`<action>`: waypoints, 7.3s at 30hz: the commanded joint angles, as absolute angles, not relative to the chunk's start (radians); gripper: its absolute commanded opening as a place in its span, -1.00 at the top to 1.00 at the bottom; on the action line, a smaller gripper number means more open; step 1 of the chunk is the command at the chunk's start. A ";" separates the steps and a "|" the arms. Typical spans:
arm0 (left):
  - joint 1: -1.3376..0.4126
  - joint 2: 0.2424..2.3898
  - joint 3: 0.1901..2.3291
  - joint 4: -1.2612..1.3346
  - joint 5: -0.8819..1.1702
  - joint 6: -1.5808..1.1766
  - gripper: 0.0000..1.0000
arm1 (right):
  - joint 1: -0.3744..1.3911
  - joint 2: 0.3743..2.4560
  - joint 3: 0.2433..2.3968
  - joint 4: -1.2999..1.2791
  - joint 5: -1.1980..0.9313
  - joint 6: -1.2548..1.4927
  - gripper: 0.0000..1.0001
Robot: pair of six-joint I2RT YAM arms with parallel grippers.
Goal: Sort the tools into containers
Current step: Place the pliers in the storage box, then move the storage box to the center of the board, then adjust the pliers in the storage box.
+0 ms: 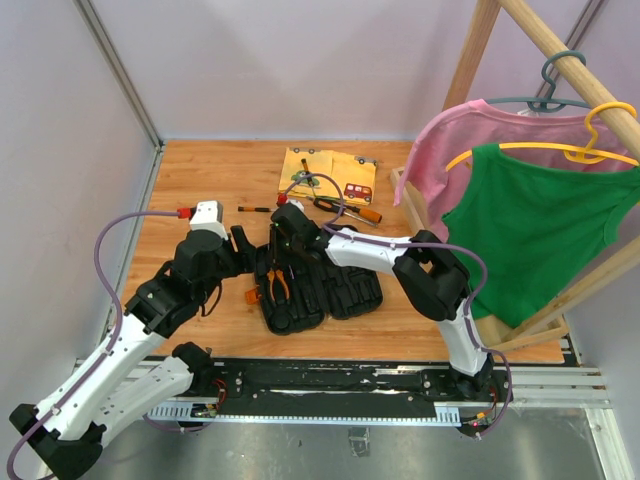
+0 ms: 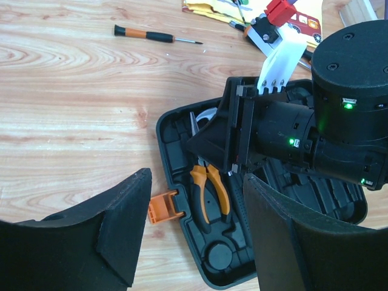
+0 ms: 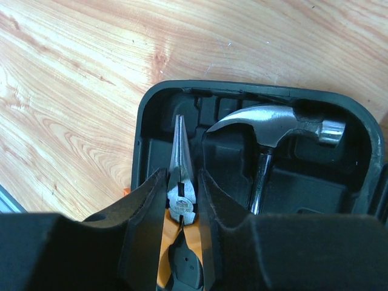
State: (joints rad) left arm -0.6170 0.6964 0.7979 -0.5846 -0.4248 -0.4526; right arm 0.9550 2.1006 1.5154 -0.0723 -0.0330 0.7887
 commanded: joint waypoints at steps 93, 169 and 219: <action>-0.566 1.070 0.558 -0.181 -0.191 -0.623 -0.48 | 0.927 1.565 0.985 -0.321 0.160 0.389 0.15; -0.592 1.212 0.618 -0.117 -0.237 -0.638 -0.43 | 0.938 1.353 0.878 -0.178 0.004 0.434 -0.05; -0.592 0.590 0.738 -0.550 -0.496 -0.649 -0.12 | 1.083 1.864 1.310 -0.369 0.083 0.461 0.10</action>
State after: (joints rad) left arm -0.5869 0.6056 0.6880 -0.5133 -0.4477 -0.6823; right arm 1.0672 1.8397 1.2694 -0.3405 0.0860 0.4698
